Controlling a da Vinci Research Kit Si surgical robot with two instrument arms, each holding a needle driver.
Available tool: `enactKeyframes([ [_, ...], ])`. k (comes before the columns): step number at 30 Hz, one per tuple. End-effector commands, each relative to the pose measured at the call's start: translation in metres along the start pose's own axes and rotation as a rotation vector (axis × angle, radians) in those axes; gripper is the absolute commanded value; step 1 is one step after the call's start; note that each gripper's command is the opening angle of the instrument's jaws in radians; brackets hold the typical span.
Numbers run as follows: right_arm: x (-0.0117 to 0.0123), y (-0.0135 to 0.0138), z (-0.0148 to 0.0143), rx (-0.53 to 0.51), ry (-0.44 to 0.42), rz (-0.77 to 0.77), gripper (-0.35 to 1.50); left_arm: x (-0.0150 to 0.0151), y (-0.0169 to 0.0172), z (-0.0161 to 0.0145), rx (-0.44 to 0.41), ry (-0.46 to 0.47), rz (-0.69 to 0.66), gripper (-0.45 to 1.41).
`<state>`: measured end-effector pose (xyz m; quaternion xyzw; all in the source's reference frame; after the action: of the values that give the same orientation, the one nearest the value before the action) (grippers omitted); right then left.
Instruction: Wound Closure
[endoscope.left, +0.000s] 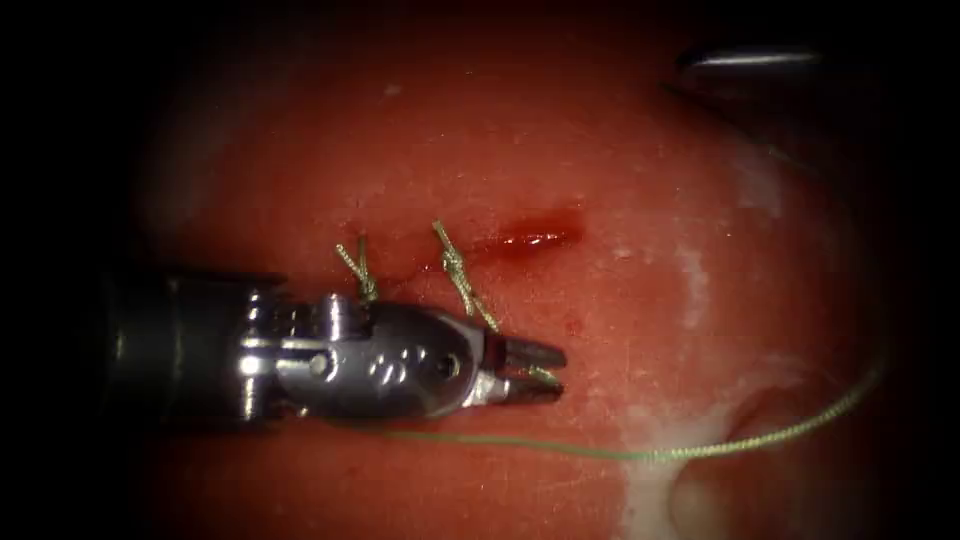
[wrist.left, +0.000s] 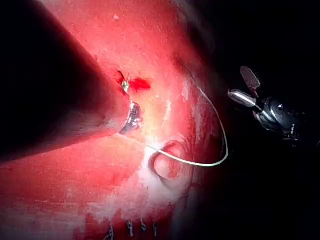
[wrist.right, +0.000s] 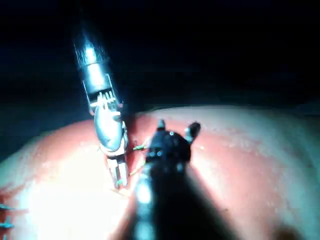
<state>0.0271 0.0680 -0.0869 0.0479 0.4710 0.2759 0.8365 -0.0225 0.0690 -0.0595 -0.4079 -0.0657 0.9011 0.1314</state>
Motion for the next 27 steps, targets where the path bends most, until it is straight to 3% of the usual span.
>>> enactKeyframes([
  [1, -0.0003, -0.0005, 0.0010, -0.001, 0.005, -0.005, 1.21, -0.0002, 0.0003, 0.0006, -0.003, 0.001, 0.001, -0.07],
  [2, -0.0007, -0.0008, 0.0012, 0.000, 0.004, -0.009, 1.21, -0.0004, 0.0004, 0.0003, -0.014, 0.002, 0.004, -0.35],
  [6, -0.0017, -0.0012, 0.0014, 0.005, -0.006, -0.019, 1.21, -0.0004, 0.0008, -0.0009, -0.056, 0.009, 0.041, -0.35],
  [9, -0.0027, -0.0017, 0.0018, 0.028, -0.016, -0.029, 1.21, 0.0002, 0.0003, -0.0018, -0.058, 0.064, 0.035, -0.35],
  [13, -0.0044, -0.0023, 0.0024, 0.120, 0.018, -0.060, 1.18, 0.0011, -0.0010, -0.0039, -0.064, 0.126, 0.026, -0.35],
  [15, -0.0056, -0.0028, 0.0030, 0.173, 0.079, -0.097, 1.16, 0.0013, -0.0022, -0.0056, -0.075, 0.157, 0.020, -0.35],
  [20, -0.0081, -0.0037, 0.0055, 0.303, 0.168, -0.225, 1.16, 0.0005, -0.0035, -0.0072, -0.080, 0.169, 0.027, -0.35],
  [27, -0.0110, -0.0073, 0.0115, 0.385, 0.160, -0.323, 1.23, -0.0003, -0.0053, -0.0100, -0.070, 0.175, 0.021, -0.35],
])
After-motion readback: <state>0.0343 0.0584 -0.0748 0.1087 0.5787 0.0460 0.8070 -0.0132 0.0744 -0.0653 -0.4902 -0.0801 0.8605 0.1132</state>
